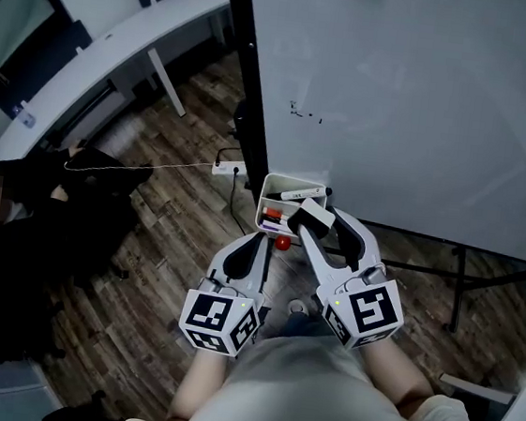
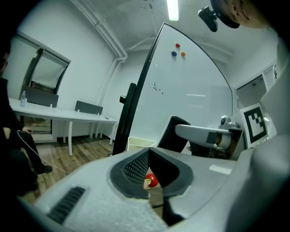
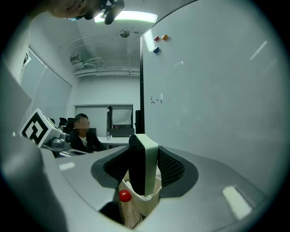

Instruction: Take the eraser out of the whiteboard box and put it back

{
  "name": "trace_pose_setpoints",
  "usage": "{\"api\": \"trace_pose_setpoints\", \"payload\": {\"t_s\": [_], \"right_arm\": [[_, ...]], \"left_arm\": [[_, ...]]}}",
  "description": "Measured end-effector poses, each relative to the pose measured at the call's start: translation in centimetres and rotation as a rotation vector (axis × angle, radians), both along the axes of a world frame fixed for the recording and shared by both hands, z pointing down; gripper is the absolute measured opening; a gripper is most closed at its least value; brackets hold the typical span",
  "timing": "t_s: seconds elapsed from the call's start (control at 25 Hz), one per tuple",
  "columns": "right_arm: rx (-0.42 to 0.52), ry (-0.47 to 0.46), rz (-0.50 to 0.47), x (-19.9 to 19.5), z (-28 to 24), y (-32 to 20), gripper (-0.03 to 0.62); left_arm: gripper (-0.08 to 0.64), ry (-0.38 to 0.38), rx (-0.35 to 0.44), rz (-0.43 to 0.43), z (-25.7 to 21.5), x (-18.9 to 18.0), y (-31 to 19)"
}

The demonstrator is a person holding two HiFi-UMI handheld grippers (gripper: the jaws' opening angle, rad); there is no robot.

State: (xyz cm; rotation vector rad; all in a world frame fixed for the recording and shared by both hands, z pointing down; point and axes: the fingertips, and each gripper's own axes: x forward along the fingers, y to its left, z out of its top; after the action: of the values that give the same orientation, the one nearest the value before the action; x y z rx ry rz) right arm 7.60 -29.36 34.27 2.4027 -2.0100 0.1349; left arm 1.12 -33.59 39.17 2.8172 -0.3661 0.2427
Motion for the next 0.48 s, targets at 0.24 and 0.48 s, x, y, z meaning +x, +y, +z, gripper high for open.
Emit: {"api": "trace_pose_setpoints", "payload": {"t_s": [0.24,0.48], "right_arm": [[-0.021,-0.007,-0.026,0.6,0.9,-0.9,0.192],[-0.050,-0.019,-0.051,0.8,2.4,-1.3,0.192]], "left_arm": [[0.002,-0.002,-0.002,-0.023,0.0,0.6,-0.6],[0.002,-0.004,-0.002,-0.042,0.2,1.2,-1.0]]}}
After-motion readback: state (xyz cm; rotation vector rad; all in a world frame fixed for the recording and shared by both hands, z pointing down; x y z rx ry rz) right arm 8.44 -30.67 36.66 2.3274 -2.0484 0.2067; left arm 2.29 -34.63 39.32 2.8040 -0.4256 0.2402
